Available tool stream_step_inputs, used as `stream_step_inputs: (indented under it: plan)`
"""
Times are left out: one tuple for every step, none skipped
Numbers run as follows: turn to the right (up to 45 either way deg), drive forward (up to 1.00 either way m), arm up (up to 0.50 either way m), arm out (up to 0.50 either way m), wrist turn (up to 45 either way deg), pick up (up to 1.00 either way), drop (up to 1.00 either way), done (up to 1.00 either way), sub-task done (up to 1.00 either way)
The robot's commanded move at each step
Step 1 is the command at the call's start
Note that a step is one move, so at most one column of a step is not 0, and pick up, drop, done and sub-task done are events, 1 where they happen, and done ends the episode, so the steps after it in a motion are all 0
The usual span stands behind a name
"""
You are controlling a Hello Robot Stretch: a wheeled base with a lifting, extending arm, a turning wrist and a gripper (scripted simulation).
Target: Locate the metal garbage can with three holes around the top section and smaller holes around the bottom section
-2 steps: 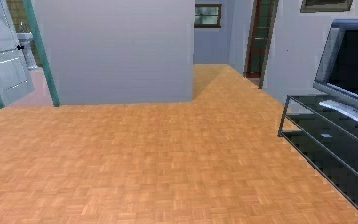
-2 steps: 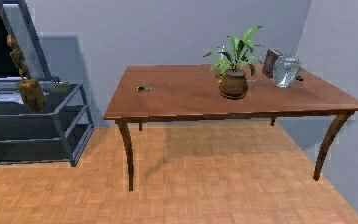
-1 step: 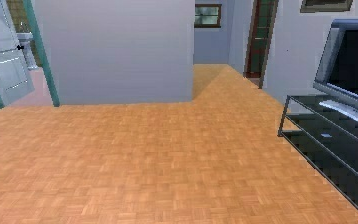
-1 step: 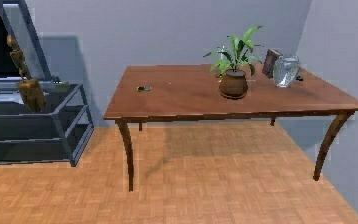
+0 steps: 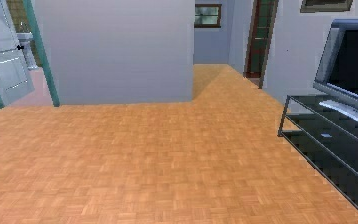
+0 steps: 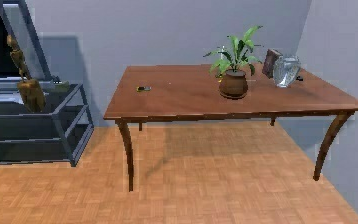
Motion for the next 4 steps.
stream_step_inputs:
  plan:
    - [-3.0,0.0,0.0,0.0,0.0,0.0,0.0,0.0,0.0]
    - [6.0,0.0,0.0,0.0,0.0,0.0,0.0,0.0,0.0]
    - [-45.0,0.0,0.0,0.0,0.0,0.0,0.0,0.0,0.0]
    - [45.0,0.0,0.0,0.0,0.0,0.0,0.0,0.0,0.0]
